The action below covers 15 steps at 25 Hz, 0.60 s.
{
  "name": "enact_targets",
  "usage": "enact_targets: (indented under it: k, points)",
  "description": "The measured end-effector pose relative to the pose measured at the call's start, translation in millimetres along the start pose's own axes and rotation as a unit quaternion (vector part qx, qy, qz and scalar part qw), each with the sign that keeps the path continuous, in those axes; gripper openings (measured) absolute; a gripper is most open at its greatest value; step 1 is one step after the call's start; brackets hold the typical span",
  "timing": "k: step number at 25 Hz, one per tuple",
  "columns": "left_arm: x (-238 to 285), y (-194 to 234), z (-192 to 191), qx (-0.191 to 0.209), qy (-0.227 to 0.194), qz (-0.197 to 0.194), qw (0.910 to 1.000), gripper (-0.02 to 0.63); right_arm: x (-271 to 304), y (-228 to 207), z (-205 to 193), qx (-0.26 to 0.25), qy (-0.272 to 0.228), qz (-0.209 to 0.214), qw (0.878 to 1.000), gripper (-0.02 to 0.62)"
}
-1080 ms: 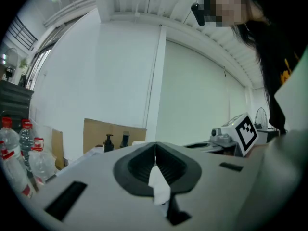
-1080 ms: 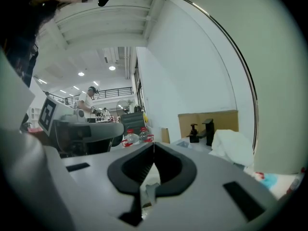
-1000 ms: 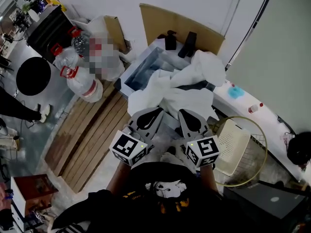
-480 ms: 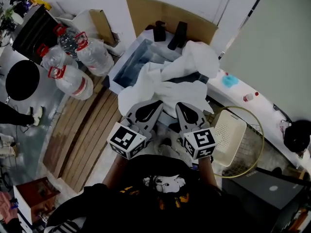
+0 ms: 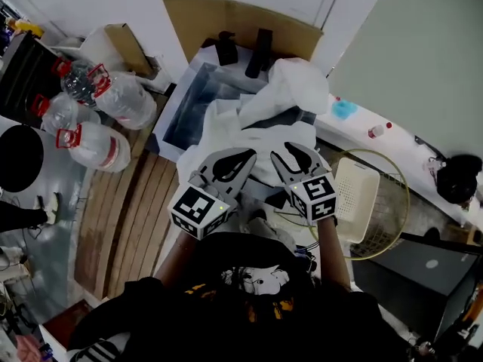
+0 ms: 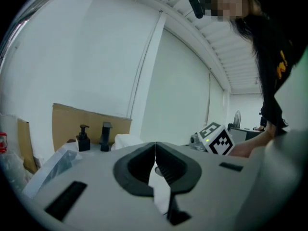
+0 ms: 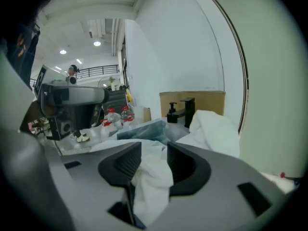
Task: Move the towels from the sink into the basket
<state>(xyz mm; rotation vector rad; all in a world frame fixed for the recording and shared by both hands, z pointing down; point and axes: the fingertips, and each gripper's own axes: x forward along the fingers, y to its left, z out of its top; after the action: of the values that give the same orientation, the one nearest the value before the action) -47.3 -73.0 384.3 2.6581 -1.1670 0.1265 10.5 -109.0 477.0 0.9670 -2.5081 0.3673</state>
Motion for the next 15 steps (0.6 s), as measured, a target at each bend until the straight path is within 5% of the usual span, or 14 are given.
enact_targets:
  k: [9,15]
  points:
    - [-4,48,-5,-0.004,0.008,-0.026,0.9996,0.008,78,-12,-26,-0.092,0.103,0.040,0.990,0.329]
    - [-11,75,-4,-0.009,0.005,-0.031,0.9995,0.008,123,2,-73,-0.180,0.247,0.123,0.944,0.369]
